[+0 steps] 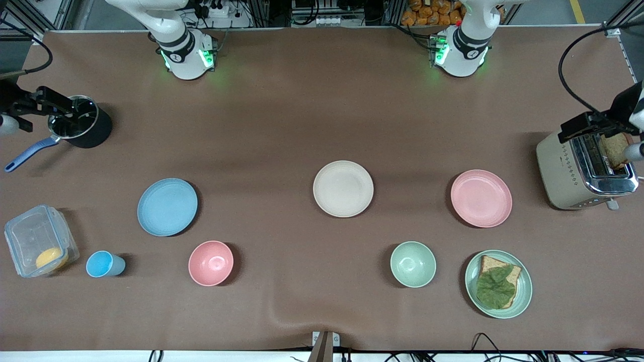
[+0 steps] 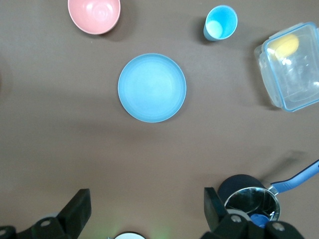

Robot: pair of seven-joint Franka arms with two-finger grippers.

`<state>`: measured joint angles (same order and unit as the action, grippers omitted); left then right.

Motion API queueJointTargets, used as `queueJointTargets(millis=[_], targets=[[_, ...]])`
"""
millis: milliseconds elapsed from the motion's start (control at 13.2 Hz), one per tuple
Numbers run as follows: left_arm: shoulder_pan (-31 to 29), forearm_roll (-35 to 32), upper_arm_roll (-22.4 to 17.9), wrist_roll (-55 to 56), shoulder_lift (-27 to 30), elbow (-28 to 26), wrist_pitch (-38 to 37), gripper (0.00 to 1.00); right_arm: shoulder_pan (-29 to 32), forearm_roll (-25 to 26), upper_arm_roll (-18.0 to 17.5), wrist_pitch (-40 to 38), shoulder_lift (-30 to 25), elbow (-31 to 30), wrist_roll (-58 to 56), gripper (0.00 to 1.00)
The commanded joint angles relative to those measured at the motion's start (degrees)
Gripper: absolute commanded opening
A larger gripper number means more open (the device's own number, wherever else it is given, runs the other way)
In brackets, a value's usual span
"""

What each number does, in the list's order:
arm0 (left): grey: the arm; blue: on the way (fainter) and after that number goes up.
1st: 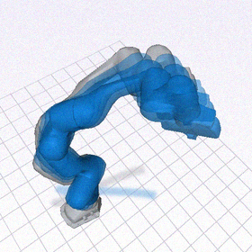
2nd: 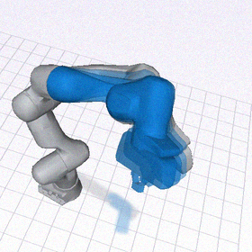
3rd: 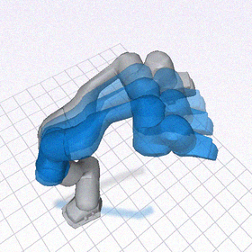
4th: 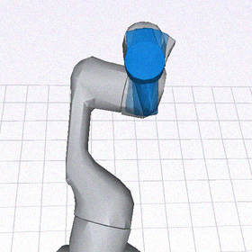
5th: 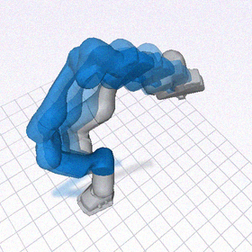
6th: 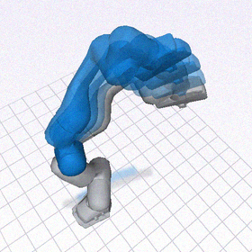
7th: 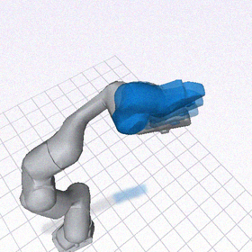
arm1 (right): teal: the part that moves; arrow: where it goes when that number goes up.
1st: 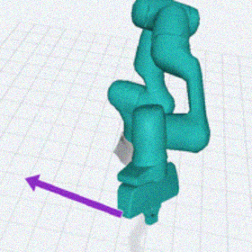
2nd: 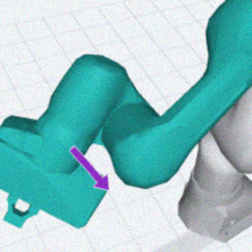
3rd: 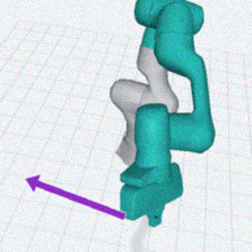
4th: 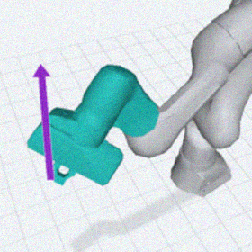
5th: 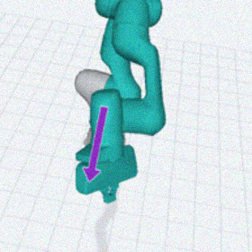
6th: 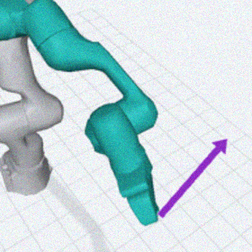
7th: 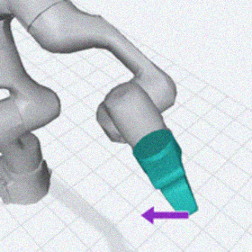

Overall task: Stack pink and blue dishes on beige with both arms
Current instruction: 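Reach the blue plate with the right gripper while the left gripper reaches pink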

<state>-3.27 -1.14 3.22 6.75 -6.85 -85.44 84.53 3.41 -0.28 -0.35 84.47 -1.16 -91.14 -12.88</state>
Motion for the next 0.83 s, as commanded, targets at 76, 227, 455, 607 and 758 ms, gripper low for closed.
queueJointTargets(millis=[76,227,455,607,758], targets=[[-2.44,0.26,0.04,-1.03,-6.77,-2.43,5.61,1.0,2.65,0.11,-0.62,7.17,0.37,-7.53,-0.65,1.0],[-2.53,0.35,0.04,-0.77,-6.69,-10.15,15.96,1.0,3.35,0.02,-0.62,12.36,3.69,-10.45,-0.65,1.0],[-2.53,0.44,0.12,-0.51,-8.44,-15.27,23.21,1.0,4.76,0.02,-0.62,18.78,11.42,-10.64,-0.83,1.0],[-2.53,0.44,0.12,-0.16,-9.32,-20.18,28.81,1.0,4.85,0.02,-0.62,22.39,16.34,-10.64,-0.83,1.0],[-2.53,0.44,0.12,-0.15,-10.2,-25.8,37.07,1.0,4.85,-0.07,-0.62,25.72,20.56,-10.64,-0.83,1.0]])
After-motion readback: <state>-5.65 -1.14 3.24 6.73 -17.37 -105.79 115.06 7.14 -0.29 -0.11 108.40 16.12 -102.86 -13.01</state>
